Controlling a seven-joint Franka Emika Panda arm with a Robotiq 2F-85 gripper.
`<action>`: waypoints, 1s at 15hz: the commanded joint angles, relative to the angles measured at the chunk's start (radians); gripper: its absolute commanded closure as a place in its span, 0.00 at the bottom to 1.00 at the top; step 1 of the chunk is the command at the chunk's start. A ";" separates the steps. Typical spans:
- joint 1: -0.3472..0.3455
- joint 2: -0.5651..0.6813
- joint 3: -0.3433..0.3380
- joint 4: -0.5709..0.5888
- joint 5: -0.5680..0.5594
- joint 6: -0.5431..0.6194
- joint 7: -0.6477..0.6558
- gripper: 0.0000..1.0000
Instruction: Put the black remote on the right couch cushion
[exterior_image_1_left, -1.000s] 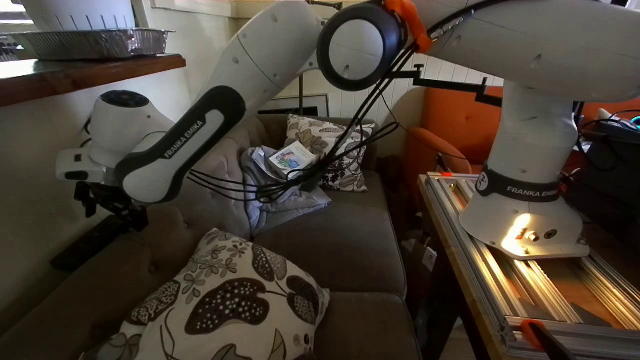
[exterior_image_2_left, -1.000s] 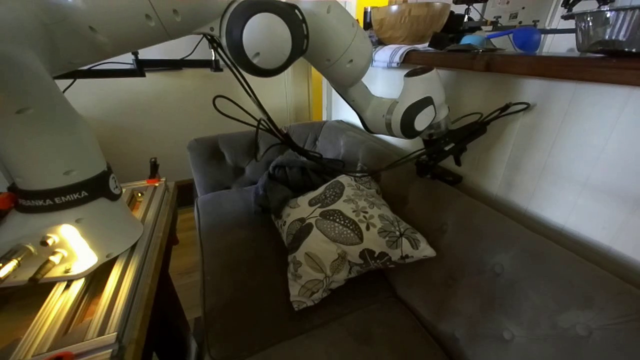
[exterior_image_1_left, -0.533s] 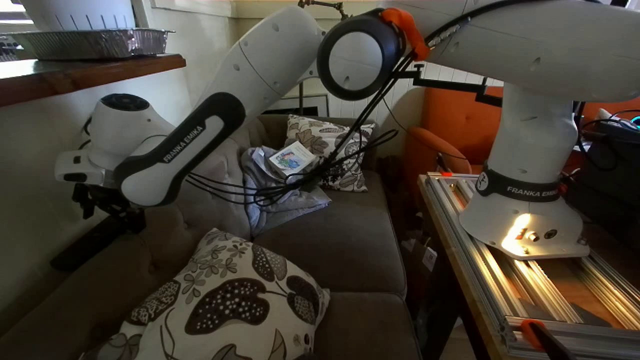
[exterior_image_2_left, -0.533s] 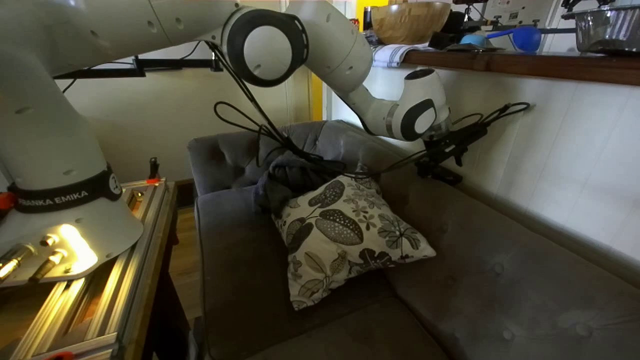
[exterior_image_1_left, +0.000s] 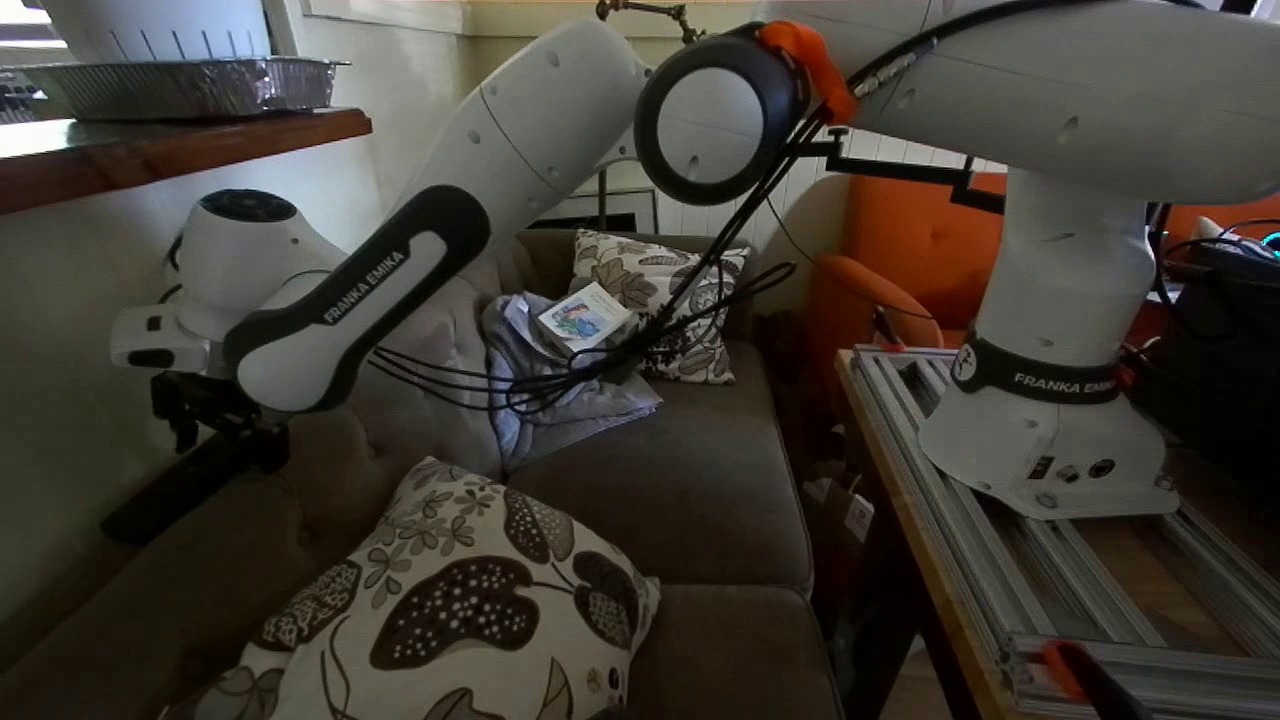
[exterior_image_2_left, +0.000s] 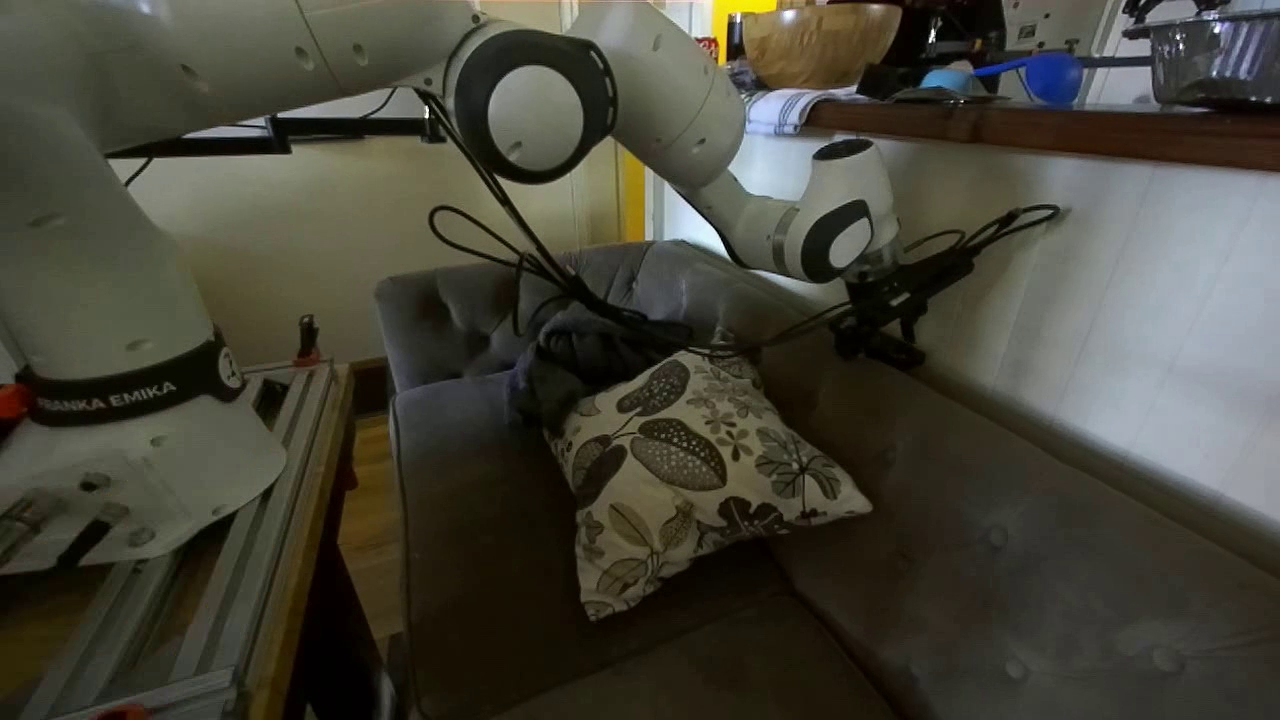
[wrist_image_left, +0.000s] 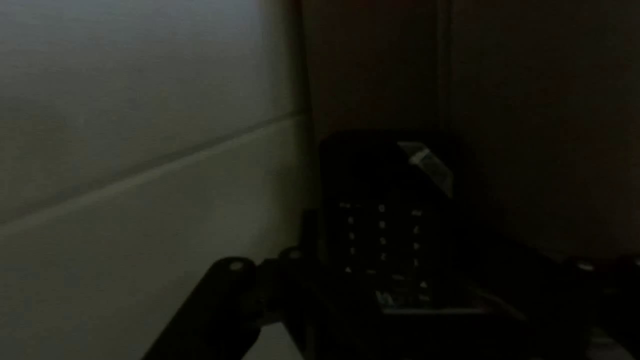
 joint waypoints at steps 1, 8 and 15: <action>-0.007 0.046 0.026 0.070 0.033 -0.041 -0.071 0.49; -0.006 0.060 0.031 0.097 0.050 -0.058 -0.092 0.06; -0.003 0.081 0.044 0.122 0.065 -0.105 -0.144 0.45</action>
